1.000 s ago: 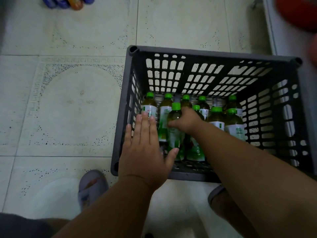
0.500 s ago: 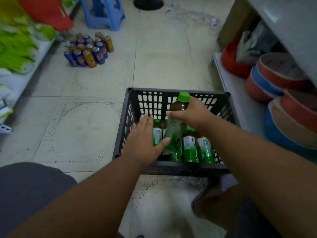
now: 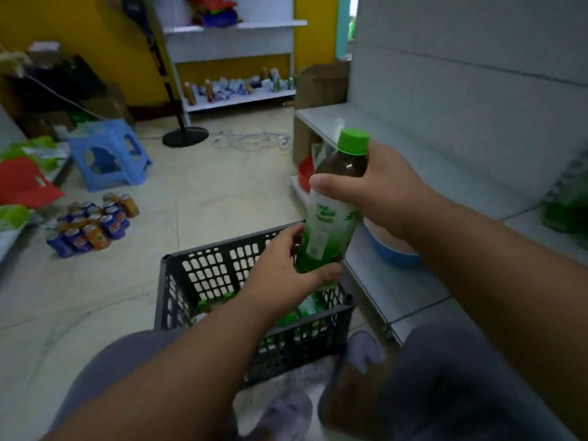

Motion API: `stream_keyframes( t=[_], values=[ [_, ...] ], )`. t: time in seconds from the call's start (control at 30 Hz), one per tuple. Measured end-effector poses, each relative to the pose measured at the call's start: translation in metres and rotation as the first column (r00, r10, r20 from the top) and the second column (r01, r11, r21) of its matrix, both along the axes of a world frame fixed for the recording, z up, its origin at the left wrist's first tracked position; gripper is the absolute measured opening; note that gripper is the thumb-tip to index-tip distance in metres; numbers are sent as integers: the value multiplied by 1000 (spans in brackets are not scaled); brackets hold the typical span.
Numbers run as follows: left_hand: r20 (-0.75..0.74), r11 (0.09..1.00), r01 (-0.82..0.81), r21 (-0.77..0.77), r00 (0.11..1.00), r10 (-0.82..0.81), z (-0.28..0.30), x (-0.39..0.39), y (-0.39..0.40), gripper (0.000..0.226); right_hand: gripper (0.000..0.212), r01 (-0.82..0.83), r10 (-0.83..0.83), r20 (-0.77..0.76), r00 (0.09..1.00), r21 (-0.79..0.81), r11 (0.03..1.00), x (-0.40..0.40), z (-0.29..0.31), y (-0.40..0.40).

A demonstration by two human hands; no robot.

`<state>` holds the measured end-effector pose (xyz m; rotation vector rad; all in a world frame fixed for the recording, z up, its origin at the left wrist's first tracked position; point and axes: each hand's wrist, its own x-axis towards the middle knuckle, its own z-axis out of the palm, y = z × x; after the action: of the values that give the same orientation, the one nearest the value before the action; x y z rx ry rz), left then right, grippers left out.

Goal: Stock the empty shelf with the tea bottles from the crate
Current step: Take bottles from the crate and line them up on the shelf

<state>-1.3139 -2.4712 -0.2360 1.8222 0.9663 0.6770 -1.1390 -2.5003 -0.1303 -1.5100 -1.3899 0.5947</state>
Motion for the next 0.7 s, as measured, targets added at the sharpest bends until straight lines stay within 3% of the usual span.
stream_keyframes(
  t=[0.1, 0.27, 0.4, 0.5, 0.6, 0.7],
  values=[
    [28, 990, 144, 9, 989, -144, 10, 41, -14, 78, 41, 122, -123, 62, 990, 24, 992, 32, 20, -45],
    [-20, 913, 395, 100, 919, -395, 26, 125, -38, 90, 46, 408, -412, 113, 904, 58, 911, 86, 36, -111],
    [-96, 819, 554, 151, 833, -545, 33, 203, -61, 106, 37, 621, -624, 129, 771, 65, 781, 139, 36, -163],
    [-156, 720, 661, 212, 750, -643, 30, 261, -74, 110, 43, 736, -729, 178, 661, 29, 676, 178, 29, -195],
    [-280, 594, 763, 255, 647, -709, 19, 320, -87, 117, 32, 826, -811, 196, 551, 6, 563, 219, 13, -220],
    [-484, 501, 820, 277, 569, -665, -2, 370, -98, 128, 33, 901, -887, 178, 427, 4, 434, 253, -10, -236]
  ],
)
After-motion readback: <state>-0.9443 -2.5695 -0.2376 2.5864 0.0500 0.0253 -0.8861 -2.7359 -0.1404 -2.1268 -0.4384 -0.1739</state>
